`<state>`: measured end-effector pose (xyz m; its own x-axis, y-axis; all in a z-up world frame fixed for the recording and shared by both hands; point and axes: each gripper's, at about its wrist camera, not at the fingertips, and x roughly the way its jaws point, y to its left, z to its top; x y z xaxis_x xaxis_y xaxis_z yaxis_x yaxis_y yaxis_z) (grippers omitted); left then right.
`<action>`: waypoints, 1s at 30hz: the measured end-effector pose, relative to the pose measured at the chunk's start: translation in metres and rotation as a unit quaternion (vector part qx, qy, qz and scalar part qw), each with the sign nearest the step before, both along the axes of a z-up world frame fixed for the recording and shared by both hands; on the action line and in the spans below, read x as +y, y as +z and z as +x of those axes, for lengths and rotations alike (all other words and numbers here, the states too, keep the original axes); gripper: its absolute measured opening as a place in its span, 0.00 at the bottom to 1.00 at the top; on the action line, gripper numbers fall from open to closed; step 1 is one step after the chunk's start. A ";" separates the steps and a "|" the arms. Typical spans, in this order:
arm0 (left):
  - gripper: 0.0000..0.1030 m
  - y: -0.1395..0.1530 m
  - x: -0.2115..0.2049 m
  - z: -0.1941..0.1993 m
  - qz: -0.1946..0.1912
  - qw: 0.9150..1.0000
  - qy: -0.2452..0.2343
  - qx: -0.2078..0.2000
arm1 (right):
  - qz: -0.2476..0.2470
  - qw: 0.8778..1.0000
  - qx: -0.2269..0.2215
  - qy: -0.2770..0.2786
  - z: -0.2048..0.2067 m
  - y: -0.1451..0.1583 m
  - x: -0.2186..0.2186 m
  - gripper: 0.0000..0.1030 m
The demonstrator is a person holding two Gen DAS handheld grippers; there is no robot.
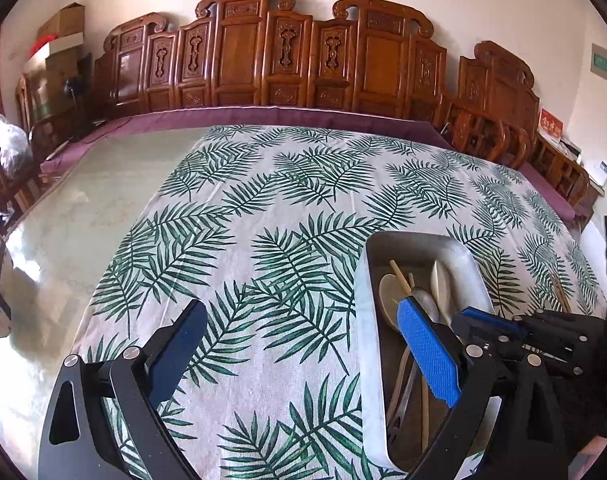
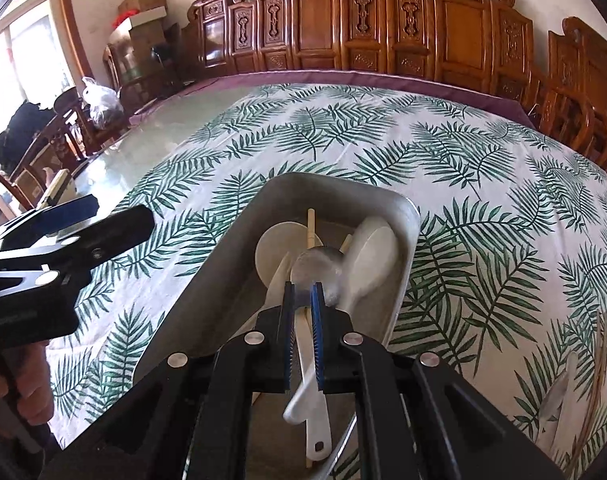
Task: Organize utensils
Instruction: 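Lower the white spoon into the grey tray and open the right tool, then move the right tool to the pile and grasp a wooden chopstick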
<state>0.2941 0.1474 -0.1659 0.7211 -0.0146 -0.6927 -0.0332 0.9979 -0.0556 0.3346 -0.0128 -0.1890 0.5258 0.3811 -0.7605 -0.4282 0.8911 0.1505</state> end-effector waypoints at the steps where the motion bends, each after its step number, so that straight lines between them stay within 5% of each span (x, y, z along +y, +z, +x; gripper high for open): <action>1: 0.90 0.000 -0.001 0.000 0.000 1.000 0.000 0.000 | 0.001 1.000 -0.002 0.000 -0.001 0.002 -0.001 0.10; 13: 0.90 0.003 -0.028 -0.002 0.008 1.000 -0.022 -0.002 | 0.012 0.999 -0.041 -0.005 -0.030 0.036 -0.041 0.10; 17: 0.90 0.006 -0.047 -0.006 0.005 0.999 -0.040 -0.004 | 0.016 0.998 -0.049 -0.024 -0.042 0.047 -0.079 0.10; 21: 0.90 0.009 -0.071 -0.010 0.008 0.998 -0.061 -0.007 | -0.001 0.997 -0.062 -0.052 -0.056 0.054 -0.126 0.24; 30: 0.90 0.011 -0.127 -0.023 0.006 0.995 -0.103 -0.010 | -0.057 0.990 -0.067 -0.111 -0.074 0.045 -0.232 0.24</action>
